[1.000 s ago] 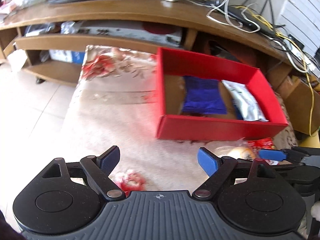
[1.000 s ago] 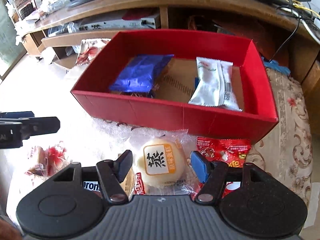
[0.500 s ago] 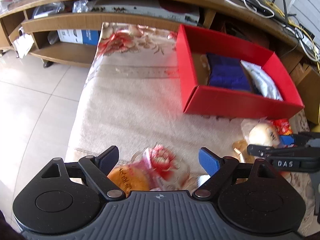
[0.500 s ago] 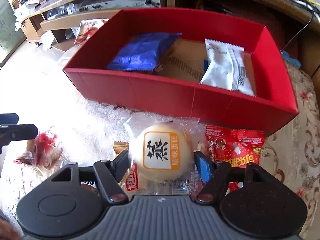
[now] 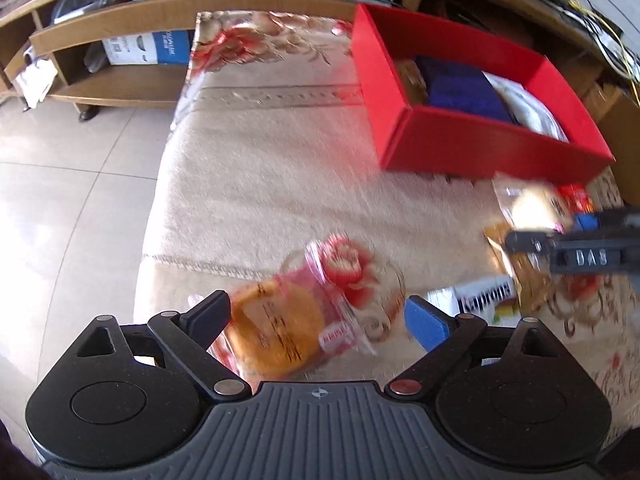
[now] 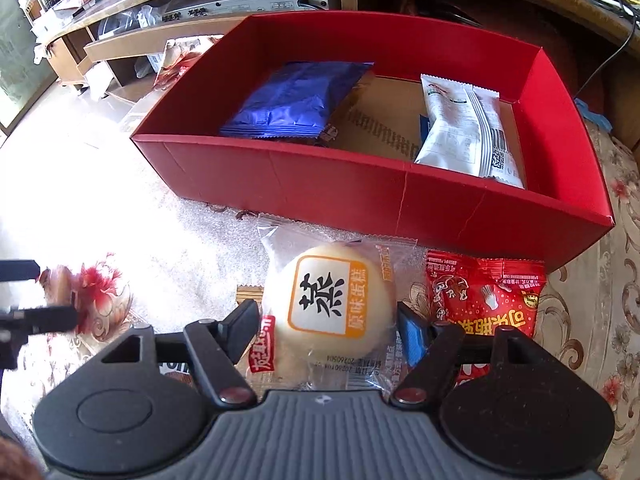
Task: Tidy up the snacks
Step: 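Withdraw both tools from the box toward the snacks on the table, then grasp wrapped round bun with right tool while left tool grasps round pastry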
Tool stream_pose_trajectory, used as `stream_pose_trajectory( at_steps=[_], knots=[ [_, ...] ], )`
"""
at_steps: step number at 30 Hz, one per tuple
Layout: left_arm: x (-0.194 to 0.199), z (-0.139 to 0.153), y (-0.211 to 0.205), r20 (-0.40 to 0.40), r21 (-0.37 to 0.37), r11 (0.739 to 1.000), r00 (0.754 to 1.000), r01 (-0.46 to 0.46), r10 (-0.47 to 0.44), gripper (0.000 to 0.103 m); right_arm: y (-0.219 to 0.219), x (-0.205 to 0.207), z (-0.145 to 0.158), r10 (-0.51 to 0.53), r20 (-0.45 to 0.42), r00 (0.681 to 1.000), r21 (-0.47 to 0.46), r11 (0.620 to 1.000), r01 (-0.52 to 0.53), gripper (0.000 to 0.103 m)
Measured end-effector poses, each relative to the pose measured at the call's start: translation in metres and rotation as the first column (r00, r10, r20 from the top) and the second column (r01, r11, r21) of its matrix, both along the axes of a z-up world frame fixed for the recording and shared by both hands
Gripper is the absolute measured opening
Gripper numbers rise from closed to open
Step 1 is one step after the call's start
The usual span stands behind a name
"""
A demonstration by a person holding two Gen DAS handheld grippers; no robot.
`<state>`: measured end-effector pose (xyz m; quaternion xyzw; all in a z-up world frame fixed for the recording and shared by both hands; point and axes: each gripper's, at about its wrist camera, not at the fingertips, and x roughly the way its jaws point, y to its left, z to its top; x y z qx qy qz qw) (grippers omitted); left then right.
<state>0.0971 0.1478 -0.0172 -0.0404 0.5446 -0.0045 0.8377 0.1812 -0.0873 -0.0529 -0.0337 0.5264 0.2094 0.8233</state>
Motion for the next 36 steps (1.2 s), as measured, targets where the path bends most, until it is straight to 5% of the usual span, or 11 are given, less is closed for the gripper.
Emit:
stream_pose_trajectory(
  at_steps=[10,16,24,36],
  knots=[
    [-0.024,0.002,-0.026,-0.041,0.063,0.984,0.986,0.165,-0.162,0.098,-0.002,-0.003,0.001,0.006,-0.013,1.000,0.003,1.000,-0.006,0.068],
    [-0.007,-0.004,-0.022,-0.085,0.170,0.940,0.955,0.296,-0.286,0.098,-0.002,-0.004,0.002,0.007,-0.018,1.000,-0.001,1.000,-0.007,0.068],
    [0.004,-0.024,-0.023,-0.115,0.192,0.890,0.910,0.414,-0.398,0.102,0.006,-0.004,0.001,0.026,-0.023,0.999,-0.020,0.999,-0.027,0.072],
    [-0.023,-0.020,-0.038,-0.127,0.143,0.924,0.933,0.354,-0.337,0.099,0.002,-0.005,0.001,0.028,-0.027,0.999,-0.013,1.000,-0.028,0.072]
  ],
)
